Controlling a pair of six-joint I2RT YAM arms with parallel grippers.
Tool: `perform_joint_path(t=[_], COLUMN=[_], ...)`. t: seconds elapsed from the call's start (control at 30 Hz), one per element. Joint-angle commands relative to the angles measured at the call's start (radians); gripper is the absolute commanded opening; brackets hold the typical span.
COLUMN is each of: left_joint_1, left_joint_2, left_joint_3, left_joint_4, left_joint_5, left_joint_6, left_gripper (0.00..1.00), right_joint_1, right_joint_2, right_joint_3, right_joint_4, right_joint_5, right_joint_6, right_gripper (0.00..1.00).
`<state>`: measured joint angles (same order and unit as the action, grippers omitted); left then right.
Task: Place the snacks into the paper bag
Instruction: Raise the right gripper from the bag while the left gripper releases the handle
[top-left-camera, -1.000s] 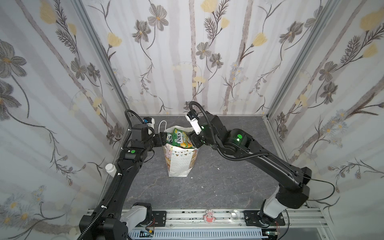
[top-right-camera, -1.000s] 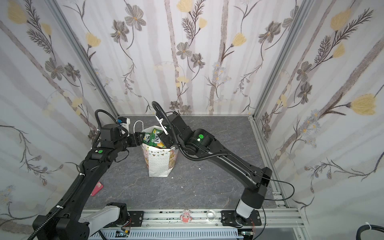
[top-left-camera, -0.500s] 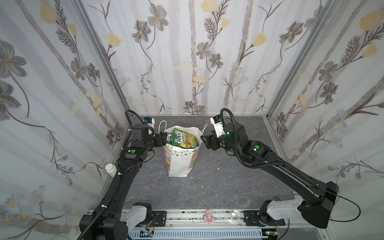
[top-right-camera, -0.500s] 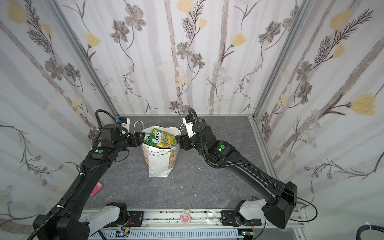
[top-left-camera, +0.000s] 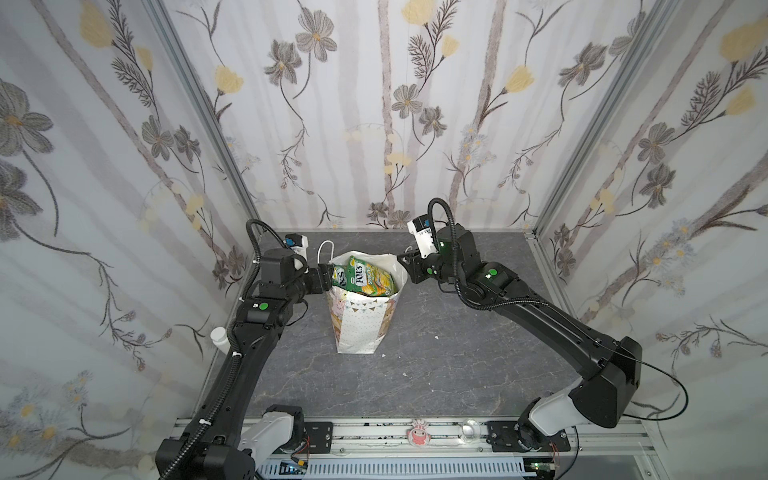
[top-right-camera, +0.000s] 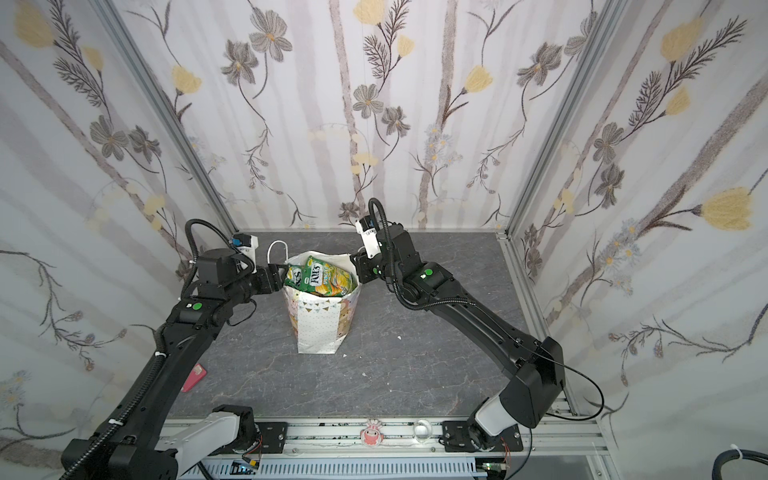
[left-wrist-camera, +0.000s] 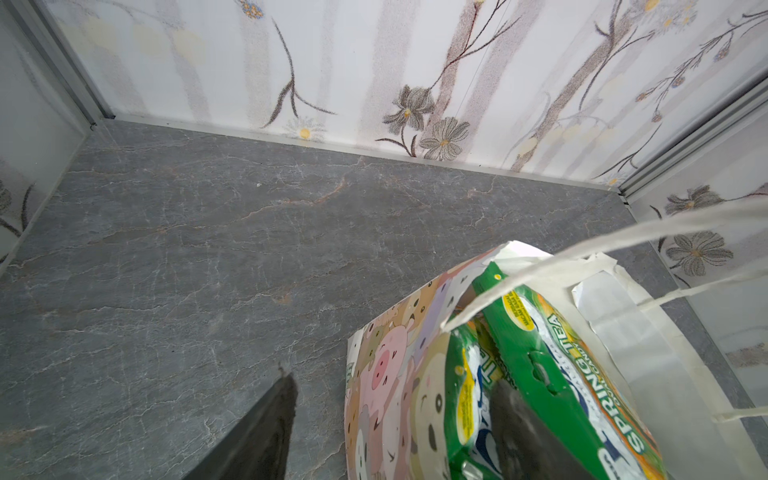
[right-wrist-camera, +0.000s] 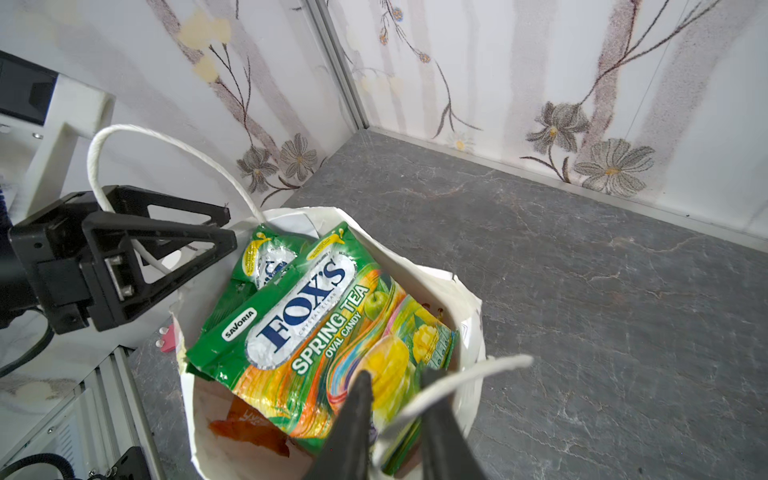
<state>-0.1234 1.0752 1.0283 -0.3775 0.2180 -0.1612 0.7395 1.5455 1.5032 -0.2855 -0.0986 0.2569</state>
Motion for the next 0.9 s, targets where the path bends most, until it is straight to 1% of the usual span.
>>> perform_joint_path(t=[0.0,0.1,0.17,0.23,0.3,0.47,0.57,0.67,0.77,0.87], left_joint_1=[0.004,0.004,0.003,0.004,0.004,0.004,0.004,0.004,0.004,0.004], left_joint_2=[-0.014,-0.029,-0.04,-0.055,-0.072,-0.09,-0.086,-0.07,-0.064,-0.071], left_joint_3=[0.01,0.031,0.055,0.08,0.098,0.127,0.122,0.114,0.104,0.094], left_joint_4=[0.031,0.013,-0.014,-0.043,-0.06,-0.064,-0.048,-0.034,-0.01,0.005], left_joint_5=[-0.017,-0.035,-0.077,-0.123,-0.136,-0.076,-0.06,-0.033,0.007,0.02], left_joint_6=[-0.003,-0.003,0.008,0.021,0.026,-0.012,-0.026,-0.044,-0.069,-0.077], left_gripper=[0.75,0.77,0.77,0.78,0.8,0.8,0.8,0.79,0.78,0.78], right_joint_1=[-0.008,-0.021,-0.037,-0.056,-0.082,-0.143,-0.162,-0.183,-0.206,-0.221], right_joint_2=[0.03,0.036,0.026,0.004,-0.027,-0.128,-0.204,-0.26,-0.277,-0.253], right_joint_3=[0.063,0.107,0.122,0.121,0.109,0.024,-0.056,-0.099,-0.104,-0.087], right_joint_4=[0.003,-0.009,-0.012,-0.009,-0.009,-0.007,-0.007,-0.011,-0.032,-0.073], right_joint_5=[0.002,-0.003,0.001,0.006,0.008,-0.001,0.008,0.013,-0.003,-0.032], right_joint_6=[-0.058,-0.081,-0.089,-0.098,-0.102,-0.107,-0.108,-0.109,-0.113,-0.12], right_gripper=[0.0,0.0,0.0,0.0,0.0,0.0,0.0,0.0,0.0,0.0])
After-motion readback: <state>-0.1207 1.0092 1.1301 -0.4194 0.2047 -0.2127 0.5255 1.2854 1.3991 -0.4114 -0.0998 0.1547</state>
